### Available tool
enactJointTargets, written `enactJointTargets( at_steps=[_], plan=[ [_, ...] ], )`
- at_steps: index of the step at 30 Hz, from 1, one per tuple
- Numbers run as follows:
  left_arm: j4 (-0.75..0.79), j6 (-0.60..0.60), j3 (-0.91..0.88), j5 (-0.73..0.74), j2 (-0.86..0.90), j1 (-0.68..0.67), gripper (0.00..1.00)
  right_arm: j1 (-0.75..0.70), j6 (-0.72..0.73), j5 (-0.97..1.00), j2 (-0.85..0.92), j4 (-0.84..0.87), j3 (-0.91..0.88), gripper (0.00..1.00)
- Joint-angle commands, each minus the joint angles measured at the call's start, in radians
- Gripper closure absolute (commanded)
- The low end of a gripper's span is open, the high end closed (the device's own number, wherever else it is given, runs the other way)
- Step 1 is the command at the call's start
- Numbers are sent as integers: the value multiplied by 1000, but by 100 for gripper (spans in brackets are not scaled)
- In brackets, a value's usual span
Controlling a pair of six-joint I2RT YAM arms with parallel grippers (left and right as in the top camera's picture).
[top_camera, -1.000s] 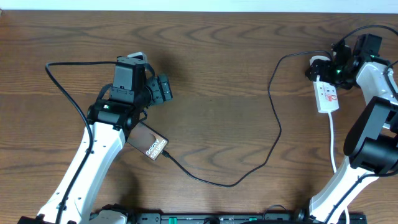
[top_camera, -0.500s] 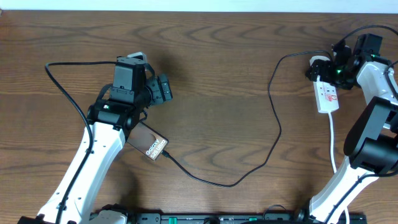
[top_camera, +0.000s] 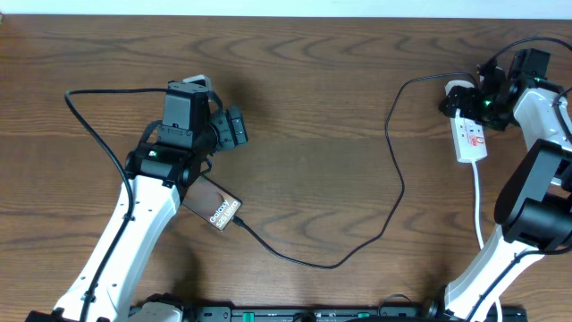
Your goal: Plug charger to phone and switch on socket
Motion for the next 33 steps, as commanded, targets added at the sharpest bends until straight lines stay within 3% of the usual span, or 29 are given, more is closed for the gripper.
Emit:
enactJointTargets(
  at_steps=[1, 33],
  plan=[
    [-3, -10, 22, -13, 5, -4, 8, 29, 23, -77, 18, -7, 0, 2],
    [-13, -10, 22, -13, 5, -4, 8, 86, 71, -152, 19, 10, -34, 6]
  ],
)
